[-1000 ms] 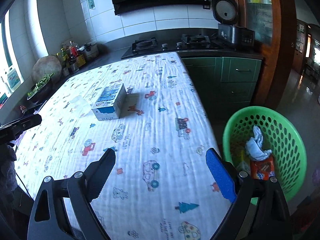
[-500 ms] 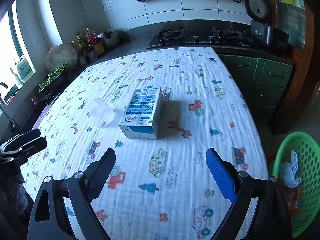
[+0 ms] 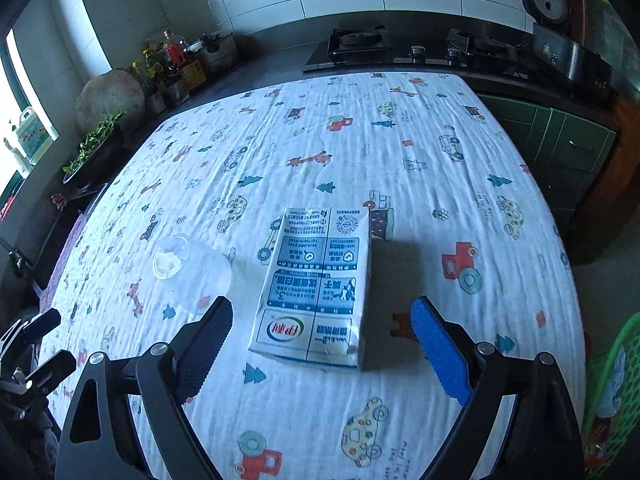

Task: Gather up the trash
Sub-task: 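Grasp the white milk carton with the right tool while the left tool grasps the clear cup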

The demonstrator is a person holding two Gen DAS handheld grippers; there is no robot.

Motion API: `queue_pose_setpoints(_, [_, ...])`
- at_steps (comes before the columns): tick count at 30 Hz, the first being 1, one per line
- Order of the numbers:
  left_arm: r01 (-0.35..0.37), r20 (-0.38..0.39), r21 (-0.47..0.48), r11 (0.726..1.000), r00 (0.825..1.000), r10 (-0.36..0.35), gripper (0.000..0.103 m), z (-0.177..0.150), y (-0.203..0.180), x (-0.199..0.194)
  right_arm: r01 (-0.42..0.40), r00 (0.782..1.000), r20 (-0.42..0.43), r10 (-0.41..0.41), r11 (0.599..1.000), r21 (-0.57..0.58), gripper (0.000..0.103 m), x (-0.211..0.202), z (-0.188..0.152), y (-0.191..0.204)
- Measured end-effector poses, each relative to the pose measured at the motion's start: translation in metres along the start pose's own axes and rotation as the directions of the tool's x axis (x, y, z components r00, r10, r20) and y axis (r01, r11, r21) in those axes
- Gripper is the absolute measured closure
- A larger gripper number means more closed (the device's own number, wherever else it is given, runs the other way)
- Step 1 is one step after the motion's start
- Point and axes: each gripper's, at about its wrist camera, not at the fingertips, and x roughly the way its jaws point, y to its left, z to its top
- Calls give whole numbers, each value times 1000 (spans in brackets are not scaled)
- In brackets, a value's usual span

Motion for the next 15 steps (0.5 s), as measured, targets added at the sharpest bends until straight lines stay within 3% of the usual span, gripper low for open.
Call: queue_pose_setpoints(15, [-29,-36,60,998,999,31,16,16,-9,35,77,991,-105,-76,997,6,25,56,24,6])
